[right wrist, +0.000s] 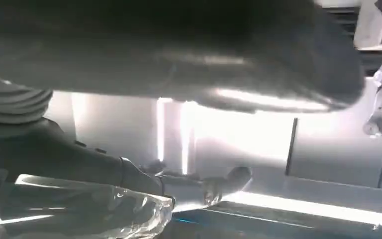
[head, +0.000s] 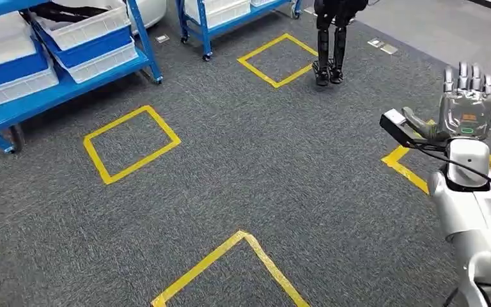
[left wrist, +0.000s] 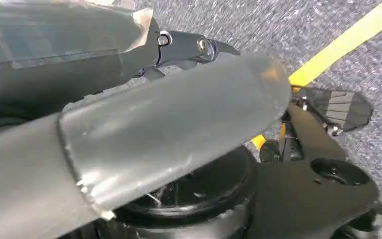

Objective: Take the parts from the cabinet and place them on the table.

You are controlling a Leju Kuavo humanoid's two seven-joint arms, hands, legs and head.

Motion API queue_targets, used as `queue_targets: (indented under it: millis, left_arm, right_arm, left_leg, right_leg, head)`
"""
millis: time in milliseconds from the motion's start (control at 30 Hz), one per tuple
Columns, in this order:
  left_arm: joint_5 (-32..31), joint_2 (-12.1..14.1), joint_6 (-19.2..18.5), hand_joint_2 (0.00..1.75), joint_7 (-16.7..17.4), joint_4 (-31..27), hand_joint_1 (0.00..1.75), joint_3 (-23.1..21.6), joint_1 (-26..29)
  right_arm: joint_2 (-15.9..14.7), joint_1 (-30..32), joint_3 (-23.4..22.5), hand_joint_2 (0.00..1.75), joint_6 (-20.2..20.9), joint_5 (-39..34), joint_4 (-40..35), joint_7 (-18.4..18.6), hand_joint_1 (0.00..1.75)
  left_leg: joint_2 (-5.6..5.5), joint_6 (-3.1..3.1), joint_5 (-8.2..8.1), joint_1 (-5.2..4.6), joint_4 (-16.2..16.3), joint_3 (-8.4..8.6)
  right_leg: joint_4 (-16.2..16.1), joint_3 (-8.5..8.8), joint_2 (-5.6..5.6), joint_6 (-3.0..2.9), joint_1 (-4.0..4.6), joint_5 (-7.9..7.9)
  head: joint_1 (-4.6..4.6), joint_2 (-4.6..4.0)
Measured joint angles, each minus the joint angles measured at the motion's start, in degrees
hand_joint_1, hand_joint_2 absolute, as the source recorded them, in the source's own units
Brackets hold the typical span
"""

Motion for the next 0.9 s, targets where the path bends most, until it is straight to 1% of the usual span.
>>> queue_targets:
  millis: [33,67,100,133,167,200,233,267,300,333,367,400,433,467,500,533,567,600,633,667,700,733,767,800,833,867,900]
  left_arm:
    - [0.0,0.2,-0.1,0.00,0.0,0.0,0.00,0.0,0.1]
    - [0.0,0.2,-0.2,0.00,0.0,0.0,0.00,-0.1,0.1]
    - [0.0,0.2,-0.2,0.00,0.0,0.0,0.00,-0.2,0.1]
    - [0.0,0.2,-0.4,0.00,0.0,0.0,0.00,-0.2,0.0]
    - [0.0,0.2,-0.5,0.00,0.0,0.0,0.00,-0.3,0.0]
    - [0.0,0.2,-0.6,0.00,0.0,0.0,0.00,-0.3,0.0]
    - [0.0,0.2,-0.6,0.00,0.0,0.0,0.00,-0.5,0.0]
    - [0.0,0.2,-0.6,0.00,0.0,0.0,0.00,-0.7,0.0]
    - [0.0,0.2,-0.5,0.00,0.0,0.0,0.00,-0.7,0.0]
    - [0.0,0.2,-0.5,0.00,0.1,0.0,0.00,-0.8,0.0]
    - [0.1,0.2,-0.5,0.00,0.1,0.0,0.00,-0.8,0.0]
    - [0.2,0.5,-0.5,0.00,0.2,0.0,0.00,-0.9,-0.1]
    - [0.3,0.5,-0.5,0.00,0.2,0.0,0.00,-0.9,-0.2]
    - [0.5,0.5,-0.4,0.00,0.3,0.0,0.00,-1.0,-0.2]
    - [0.7,0.5,-0.3,0.00,0.5,0.0,0.00,-1.0,-0.2]
    - [0.8,0.5,-0.2,0.00,0.6,0.0,0.00,-1.1,-0.1]
    - [0.8,0.4,-0.1,0.00,0.6,0.0,0.00,-1.1,-0.1]
    - [0.9,0.3,-0.1,0.00,0.6,0.0,0.00,-1.1,-0.1]
    - [1.0,0.3,0.2,0.00,0.6,0.0,0.00,-1.1,-0.3]
    - [1.0,0.3,0.1,0.00,0.6,0.0,0.00,-1.1,-0.4]
    - [1.1,0.2,0.2,0.00,0.6,0.0,0.00,-1.1,-0.4]
    - [1.2,0.1,0.2,0.00,0.6,0.0,0.00,-1.1,-0.3]
    - [1.2,-0.1,0.2,0.00,0.7,0.0,0.00,-1.1,-0.3]
    - [1.3,-0.2,0.2,0.00,0.7,0.0,0.00,-1.1,-0.3]
    - [1.3,-0.2,0.2,0.00,0.8,0.0,0.00,-1.1,-0.3]
    - [1.4,-0.2,0.3,0.00,0.8,0.0,0.00,-1.1,-0.3]
    - [1.4,0.0,0.4,0.00,0.8,0.0,0.00,-1.1,-0.3]
  right_arm:
    - [0.2,-0.1,0.3,0.00,0.0,0.0,0.0,0.2,0.00]
    - [0.2,-0.1,0.3,0.00,0.0,0.0,-0.1,0.2,0.00]
    - [0.1,0.0,0.4,0.00,0.1,0.0,-0.1,0.3,0.00]
    - [0.0,0.1,0.4,0.00,0.1,0.0,-0.1,0.4,0.00]
    - [-0.1,0.3,0.4,0.00,0.4,0.0,-0.1,0.6,0.00]
    - [-0.2,0.4,0.4,0.00,0.5,0.0,-0.1,0.7,0.00]
    - [-0.1,0.7,0.4,0.00,0.8,0.0,-0.2,0.7,0.00]
    - [-0.1,0.9,0.5,0.00,0.9,0.0,-0.2,0.7,0.00]
    - [-0.1,0.9,0.5,0.00,0.9,0.0,-0.2,0.7,0.00]
    - [-0.1,0.9,0.6,0.00,0.9,0.0,-0.3,0.7,0.00]
    - [-0.1,0.8,0.6,0.00,0.9,0.0,-0.4,0.7,0.00]
    - [-0.1,0.8,0.7,0.00,0.9,0.0,-0.5,0.7,0.00]
    - [-0.2,0.6,0.7,0.00,0.9,0.0,-0.5,0.7,0.00]
    - [-0.2,0.6,0.9,0.00,0.9,0.0,-0.5,0.7,0.00]
    - [0.0,0.6,1.1,0.00,0.8,0.0,-0.5,0.6,0.00]
    - [0.1,0.4,1.4,0.00,0.8,0.0,-0.5,0.3,0.00]
    - [0.1,0.3,1.5,0.00,0.8,0.0,-0.4,0.2,0.00]
    - [0.2,0.0,1.7,0.00,0.8,0.0,-0.4,0.0,0.00]
    - [0.1,-0.1,1.8,0.00,0.8,0.0,-0.3,0.0,0.00]
    - [0.0,-0.1,1.9,0.00,0.8,0.0,-0.1,0.0,0.00]
    - [0.0,0.0,2.0,0.00,0.8,0.0,0.1,-0.1,0.00]
    - [0.2,0.1,2.1,0.00,0.8,0.0,0.4,-0.4,0.00]
    - [0.2,0.1,2.2,0.00,0.8,0.0,0.5,-0.5,0.00]
    - [0.3,0.0,2.3,0.00,0.8,0.0,0.7,-0.9,0.00]
    - [0.4,-0.1,2.5,0.00,0.8,0.0,1.0,-1.5,0.00]
    - [0.5,-0.3,2.8,0.00,0.8,0.0,1.2,-1.7,0.00]
    - [0.7,-0.4,3.3,0.00,0.8,0.0,1.8,-1.7,0.00]
  left_leg:
    - [-0.04,-0.20,-0.20,0.16,0.3,-0.18]
    - [2.95,-0.68,-1.21,-0.13,1.5,-0.57]
    - [4.80,-1.04,-2.81,-0.07,4.1,-1.74]
    - [5.73,-1.29,-4.85,0.14,8.0,-3.65]
    - [6.12,-1.49,-6.95,0.40,13.1,-6.26]
    - [6.24,-1.58,-8.20,0.54,17.1,-8.45]
    - [6.25,-1.57,-8.01,0.61,18.5,-9.46]
    - [6.25,-1.47,-6.52,0.61,17.1,-9.08]
    - [6.34,-1.21,-3.94,0.60,13.2,-7.27]
    - [6.74,-0.68,-0.97,0.46,7.3,-4.36]
    - [8.17,0.08,0.97,0.12,2.6,-1.84]
    - [9.70,0.33,-0.03,-0.42,0.8,-0.84]
    - [9.02,0.45,0.09,-0.58,0.7,-0.99]
    - [8.63,0.49,0.09,-0.64,0.7,-1.11]
    - [8.11,0.64,0.08,-0.79,0.6,-1.18]
    - [7.61,0.98,0.37,-0.79,-0.1,-0.80]
    - [7.22,1.19,1.06,0.10,-1.3,0.23]
    - [6.78,1.74,1.34,-0.06,-1.8,0.54]
    - [6.30,1.77,1.33,-0.11,-1.8,0.57]
    - [5.65,1.80,1.23,-0.10,-1.8,0.60]
    - [5.02,1.80,1.20,-0.11,-1.8,0.59]
    - [4.35,1.78,1.18,-0.12,-1.7,0.58]
    - [3.66,1.75,1.17,-0.12,-1.7,0.62]
    - [2.98,1.62,1.09,-0.07,-1.6,0.68]
    - [2.29,1.31,0.88,0.07,-1.3,0.74]
    - [1.68,0.86,0.57,0.22,-0.7,0.67]
    - [1.15,0.32,0.22,0.12,-0.3,0.34]
  right_leg:
    - [-0.2,0.13,-0.56,-0.47,-0.61,0.16]
    - [-0.2,0.35,-0.86,-0.75,-0.45,0.10]
    - [-0.2,0.46,-1.22,-1.15,-0.38,0.04]
    - [-0.2,0.54,-1.57,-1.42,-0.22,-0.12]
    - [-0.2,0.63,-2.12,-1.61,-0.04,-0.25]
    - [-0.2,0.67,-2.63,-1.77,0.05,-0.37]
    - [-0.2,0.77,-3.01,-1.86,0.13,-0.45]
    - [-0.2,0.89,-3.48,-2.01,0.22,-0.57]
    - [-0.2,1.11,-3.86,-2.16,0.29,-0.70]
    - [-0.2,1.43,-4.29,-2.05,0.44,-0.89]
    - [-0.3,1.73,-4.61,-1.95,0.55,-1.12]
    - [-0.3,1.84,-4.95,-1.63,0.86,-1.35]
    - [-0.4,1.76,-5.27,-1.41,0.91,-1.46]
    - [-0.4,1.84,-5.81,-1.32,0.89,-1.49]
    - [-0.7,2.05,-6.30,-1.00,0.85,-1.51]
    - [-1.0,2.47,-6.73,-0.67,1.14,-1.52]
    - [-0.4,1.89,-5.88,-0.41,1.17,-2.07]
    - [2.0,1.28,-3.92,-0.86,1.11,-3.33]
    - [5.5,-0.41,-2.74,-1.23,0.94,-4.78]
    - [10.8,-3.20,-2.06,-1.51,0.87,-6.89]
    - [14.8,-5.54,-1.90,-1.47,0.84,-8.26]
    - [17.3,-7.18,-1.82,-1.12,0.83,-8.70]
    - [16.4,-7.25,-1.80,-0.52,0.81,-7.66]
    - [13.0,-5.86,-1.75,0.22,0.62,-5.71]
    - [7.5,-3.31,-1.53,1.04,0.35,-3.07]
    - [2.0,-0.70,-0.72,1.70,-0.05,-0.75]
    - [0.5,-0.01,0.98,1.54,-0.17,-0.65]
  head:
    - [0.00,0.00]
    - [-0.13,0.00]
    - [-0.75,0.00]
    - [-0.72,0.00]
    - [-0.74,0.00]
    - [-0.76,0.00]
    - [-0.76,0.00]
    - [-0.72,0.00]
    - [-0.81,0.00]
    - [-0.79,0.00]
    - [-0.76,0.00]
    - [-0.68,0.00]
    - [-0.61,0.00]
    - [-0.77,0.00]
    - [-0.63,0.00]
    - [-0.74,0.00]
    - [-0.55,0.00]
    - [-0.59,-0.02]
    - [-0.63,0.00]
    - [-0.26,0.00]
    - [-0.22,0.00]
    - [-0.24,0.00]
    - [-0.22,0.00]
    - [-0.24,0.00]
    - [-0.24,0.00]
    - [-0.24,0.00]
    - [-0.09,0.00]
